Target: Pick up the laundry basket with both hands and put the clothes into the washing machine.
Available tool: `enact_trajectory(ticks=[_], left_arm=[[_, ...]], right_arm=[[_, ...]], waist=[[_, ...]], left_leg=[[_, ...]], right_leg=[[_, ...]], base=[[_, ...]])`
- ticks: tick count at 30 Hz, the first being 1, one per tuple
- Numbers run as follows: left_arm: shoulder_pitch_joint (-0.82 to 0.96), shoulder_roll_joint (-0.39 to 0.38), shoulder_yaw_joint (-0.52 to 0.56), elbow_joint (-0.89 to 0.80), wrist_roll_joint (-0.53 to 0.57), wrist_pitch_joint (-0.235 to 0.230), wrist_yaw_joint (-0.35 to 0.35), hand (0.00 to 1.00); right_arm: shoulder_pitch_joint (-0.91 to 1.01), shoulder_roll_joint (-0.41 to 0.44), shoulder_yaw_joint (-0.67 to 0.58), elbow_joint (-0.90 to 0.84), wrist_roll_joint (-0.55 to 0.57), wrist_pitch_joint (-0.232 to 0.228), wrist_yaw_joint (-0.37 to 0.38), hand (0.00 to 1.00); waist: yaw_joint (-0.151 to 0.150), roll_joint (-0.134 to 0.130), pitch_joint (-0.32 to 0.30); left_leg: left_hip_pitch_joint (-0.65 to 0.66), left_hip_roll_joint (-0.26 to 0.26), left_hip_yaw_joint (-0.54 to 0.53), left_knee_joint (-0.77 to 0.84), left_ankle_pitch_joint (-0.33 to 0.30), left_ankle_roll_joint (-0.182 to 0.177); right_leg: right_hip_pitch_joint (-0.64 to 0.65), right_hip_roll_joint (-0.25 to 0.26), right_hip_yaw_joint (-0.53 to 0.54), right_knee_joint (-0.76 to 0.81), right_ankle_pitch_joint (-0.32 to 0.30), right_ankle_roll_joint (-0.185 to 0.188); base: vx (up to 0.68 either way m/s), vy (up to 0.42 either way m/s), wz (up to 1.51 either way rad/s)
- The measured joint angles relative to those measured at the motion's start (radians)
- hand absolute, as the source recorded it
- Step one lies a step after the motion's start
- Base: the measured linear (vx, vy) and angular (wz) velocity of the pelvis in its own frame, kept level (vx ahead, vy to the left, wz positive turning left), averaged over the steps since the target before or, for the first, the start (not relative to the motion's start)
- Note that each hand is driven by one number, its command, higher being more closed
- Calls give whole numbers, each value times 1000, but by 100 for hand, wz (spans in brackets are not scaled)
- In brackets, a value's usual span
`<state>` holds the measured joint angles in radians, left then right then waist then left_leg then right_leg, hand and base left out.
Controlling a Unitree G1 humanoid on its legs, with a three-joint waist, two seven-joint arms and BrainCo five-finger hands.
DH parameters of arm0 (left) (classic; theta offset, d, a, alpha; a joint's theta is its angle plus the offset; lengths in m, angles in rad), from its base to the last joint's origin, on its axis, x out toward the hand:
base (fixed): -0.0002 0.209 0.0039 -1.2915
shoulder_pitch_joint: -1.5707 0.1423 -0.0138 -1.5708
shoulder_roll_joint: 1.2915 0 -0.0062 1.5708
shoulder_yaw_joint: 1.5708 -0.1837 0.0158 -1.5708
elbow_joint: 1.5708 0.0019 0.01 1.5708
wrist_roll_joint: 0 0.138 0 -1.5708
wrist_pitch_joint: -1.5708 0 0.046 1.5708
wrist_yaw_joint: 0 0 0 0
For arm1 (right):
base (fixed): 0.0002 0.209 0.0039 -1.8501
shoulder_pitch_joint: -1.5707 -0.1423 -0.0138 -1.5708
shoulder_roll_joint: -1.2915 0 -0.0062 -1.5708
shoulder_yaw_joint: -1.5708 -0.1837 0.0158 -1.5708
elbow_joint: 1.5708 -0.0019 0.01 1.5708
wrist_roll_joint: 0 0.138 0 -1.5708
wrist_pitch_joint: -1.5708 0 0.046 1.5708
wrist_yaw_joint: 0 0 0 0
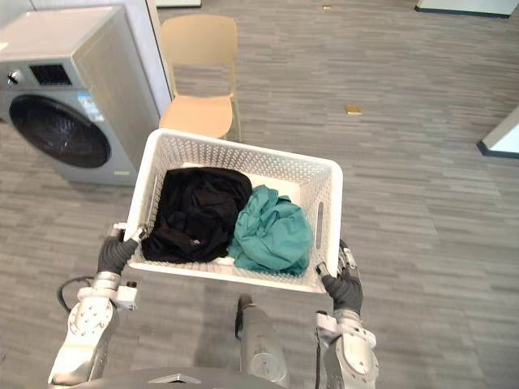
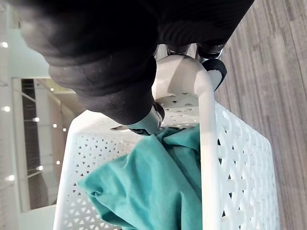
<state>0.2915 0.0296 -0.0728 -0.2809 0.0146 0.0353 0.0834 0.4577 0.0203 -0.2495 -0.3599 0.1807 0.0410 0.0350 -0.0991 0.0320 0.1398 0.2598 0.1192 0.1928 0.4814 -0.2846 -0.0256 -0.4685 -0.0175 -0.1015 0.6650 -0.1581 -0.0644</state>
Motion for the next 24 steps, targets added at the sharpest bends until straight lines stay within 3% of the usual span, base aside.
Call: enact_trajectory(ticks=[1,2,4,6,8,9,10,11,13,14,15,16,17,18,19,20,21,22,23,24], left_arm=[[0,1,5,5,0,0,-2,100],[1,-12,-4,6,-3,0,-4,100],[13,-47,-5,6,-4,0,-4,100],[18,-50,-3,-1,-14,-1,-2,100],[21,-61,14,-16,-25,-1,-3,100],[22,-75,39,-19,-32,-5,-4,100],[24,-76,47,-21,-32,-5,-4,100],[31,-80,63,-24,-33,-6,-6,100],[58,-86,74,-58,-32,-7,-8,100],[65,-88,75,-71,-31,-7,-8,100],[77,-92,75,-82,-28,-7,-8,100],[99,-106,79,-85,-18,-7,-8,100],[123,-117,86,-88,-11,-7,-8,100],[131,-115,90,-91,-9,-7,-10,100],[125,-108,92,-93,3,-7,-23,100],[124,-97,95,-98,13,-6,-24,100],[125,-82,98,-98,17,-5,-25,100],[128,-61,117,-98,20,-3,-24,100],[133,-64,131,-98,20,-1,-22,100],[147,-71,143,-104,19,-1,-23,100]], right_arm=[[1,-1,-6,-17,14,5,-1,100],[-4,-12,-24,-52,22,5,-6,100],[-29,-26,-26,-64,23,4,-44,100],[-41,-27,-15,-82,22,1,-64,100],[-49,-41,-1,-94,22,-4,-67,100],[-67,-52,17,-93,23,-4,-60,100],[-72,-54,22,-93,23,-4,-59,100],[-79,-69,35,-87,24,-4,-54,100],[-98,-93,49,-45,27,-4,-28,100],[-107,-98,51,-32,27,-4,-24,100],[-114,-97,52,-10,27,-4,-19,100],[-93,-79,53,-9,27,-5,-12,100],[-81,-68,55,-8,27,-7,-3,100],[-77,-48,54,1,26,-12,1,100],[-77,-28,47,27,25,-13,2,100],[-90,-16,50,68,25,-12,7,100],[-91,-1,51,84,25,-11,11,100],[-88,26,69,123,24,-13,21,100],[-94,24,80,134,24,-13,21,100],[-94,16,93,136,24,-13,25,100]], waist=[[3,3,5],[18,25,22],[42,35,33],[66,22,40],[91,15,47],[108,18,48],[107,23,48],[101,32,43],[102,54,28],[105,60,24],[117,51,13],[132,21,-13],[149,1,-37],[139,-17,-54],[122,-55,-61],[123,-64,-54],[122,-71,-47],[109,-84,-25],[112,-97,-32],[109,-69,-29]], left_leg=[[-56,28,-9,158,50,6],[-201,119,-28,561,199,9],[-357,226,-17,882,214,42],[-466,232,11,928,183,66],[-542,202,47,854,140,56],[-587,157,73,661,96,42],[-595,147,82,585,86,37],[-610,107,91,323,82,16],[-611,62,64,-101,157,-56],[-622,55,52,-166,178,-62],[-637,27,55,-209,208,-53],[-640,-27,56,-181,258,-16],[-645,-64,59,-153,349,32],[-647,-91,58,-119,362,46],[-659,-130,67,-54,320,81],[-651,-138,51,-9,263,92],[-617,-146,35,-18,232,87],[-509,-173,-1,-82,192,83],[-464,-176,-3,-110,188,89],[-393,-167,-22,-158,185,92]], right_leg=[[16,13,3,28,-36,-15],[82,54,-5,52,-100,-47],[222,103,-5,-12,-137,-70],[337,108,45,-92,-159,-65],[399,104,100,-140,-176,-57],[452,91,144,-159,-206,-52],[470,88,151,-166,-216,-50],[521,76,159,-185,-249,-39],[600,75,184,-237,-295,-6],[623,75,194,-252,-306,10],[681,43,201,-300,-328,49],[708,-6,216,-275,-345,83],[679,-34,227,-166,-355,116],[652,-66,227,-83,-351,147],[590,-97,220,72,-259,233],[527,-88,185,207,-66,234],[505,-84,162,265,68,228],[426,-113,131,435,48,169],[385,-122,116,472,-33,129],[314,-120,79,440,-130,85]], base=[[896,-282,-59],[581,-154,-45],[728,-152,-50],[568,-79,-43],[475,16,-68],[451,77,-70],[560,154,-56],[485,145,-21],[531,181,-31],[618,250,-44],[698,314,-53],[914,377,-61],[814,320,-37],[866,270,26],[830,233,67],[812,213,75],[865,167,73],[675,88,51],[752,58,43],[448,11,15]])
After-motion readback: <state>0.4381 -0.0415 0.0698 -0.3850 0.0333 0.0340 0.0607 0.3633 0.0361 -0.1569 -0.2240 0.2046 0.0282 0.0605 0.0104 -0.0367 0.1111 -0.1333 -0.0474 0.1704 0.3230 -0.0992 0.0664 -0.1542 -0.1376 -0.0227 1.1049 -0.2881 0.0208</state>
